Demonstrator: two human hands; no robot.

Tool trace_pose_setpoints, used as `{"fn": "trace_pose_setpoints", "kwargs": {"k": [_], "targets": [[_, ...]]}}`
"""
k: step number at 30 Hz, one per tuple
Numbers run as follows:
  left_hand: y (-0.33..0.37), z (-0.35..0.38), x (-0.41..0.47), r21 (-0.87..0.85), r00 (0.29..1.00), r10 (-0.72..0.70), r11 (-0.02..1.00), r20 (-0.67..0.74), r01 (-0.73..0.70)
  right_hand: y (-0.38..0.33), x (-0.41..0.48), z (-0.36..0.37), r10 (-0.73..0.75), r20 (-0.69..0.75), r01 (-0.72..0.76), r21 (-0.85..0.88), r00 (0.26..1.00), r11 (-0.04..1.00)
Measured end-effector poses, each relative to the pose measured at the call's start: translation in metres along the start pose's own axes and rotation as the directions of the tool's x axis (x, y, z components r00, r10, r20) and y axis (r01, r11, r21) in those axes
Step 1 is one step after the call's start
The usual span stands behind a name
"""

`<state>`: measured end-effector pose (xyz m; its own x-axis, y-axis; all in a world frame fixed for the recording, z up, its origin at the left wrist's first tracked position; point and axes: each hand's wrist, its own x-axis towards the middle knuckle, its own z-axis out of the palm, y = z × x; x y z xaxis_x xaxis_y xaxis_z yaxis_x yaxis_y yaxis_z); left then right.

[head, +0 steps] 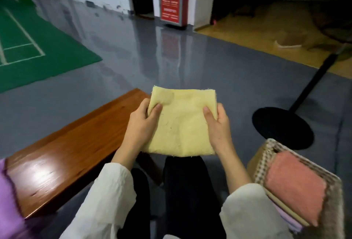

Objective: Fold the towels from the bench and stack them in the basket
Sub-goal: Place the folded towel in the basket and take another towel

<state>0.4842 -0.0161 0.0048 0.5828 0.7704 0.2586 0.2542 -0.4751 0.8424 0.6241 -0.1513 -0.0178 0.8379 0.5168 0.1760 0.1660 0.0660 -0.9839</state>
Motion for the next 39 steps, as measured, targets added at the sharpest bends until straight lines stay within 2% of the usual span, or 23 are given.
{"fn": "trace_pose_setpoints", "kwargs": {"k": [3, 7, 12, 16, 18, 23, 29, 39], "targets": [[0.024, 0.054, 0.003, 0.009, 0.989, 0.070, 0.997, 0.133, -0.072, 0.008, -0.005, -0.061, 0.012, -0.139, -0.018, -0.037, 0.990, 0.999], [0.052, 0.130, -0.004, 0.003, 0.939, 0.114, 0.993, 0.325, -0.122, 0.017, -0.023, -0.137, 0.044, -0.333, -0.060, -0.037, 0.942, 0.997], [0.084, 0.214, -0.028, -0.044, 0.840, 0.159, 0.986, 0.519, -0.160, 0.033, -0.050, -0.215, 0.136, -0.486, -0.178, -0.042, 0.863, 0.983], [0.097, 0.267, -0.051, -0.055, 0.755, 0.188, 0.979, 0.628, -0.198, 0.054, -0.075, -0.261, 0.150, -0.617, -0.253, -0.082, 0.773, 0.964], [0.098, 0.287, -0.062, -0.042, 0.715, 0.180, 0.978, 0.675, -0.207, 0.068, -0.082, -0.277, 0.185, -0.662, -0.344, -0.118, 0.727, 0.931], [0.092, 0.322, -0.078, -0.029, 0.645, 0.172, 0.974, 0.745, -0.226, 0.094, -0.090, -0.301, 0.293, -0.694, -0.485, -0.092, 0.657, 0.869], [0.082, 0.360, -0.078, 0.055, 0.604, 0.123, 0.962, 0.788, -0.268, 0.120, -0.088, -0.320, 0.368, -0.699, -0.532, -0.020, 0.613, 0.847], [0.075, 0.411, -0.065, 0.083, 0.624, 0.118, 0.955, 0.772, -0.283, 0.159, -0.063, -0.345, 0.382, -0.703, -0.586, -0.061, 0.599, 0.808]]}}
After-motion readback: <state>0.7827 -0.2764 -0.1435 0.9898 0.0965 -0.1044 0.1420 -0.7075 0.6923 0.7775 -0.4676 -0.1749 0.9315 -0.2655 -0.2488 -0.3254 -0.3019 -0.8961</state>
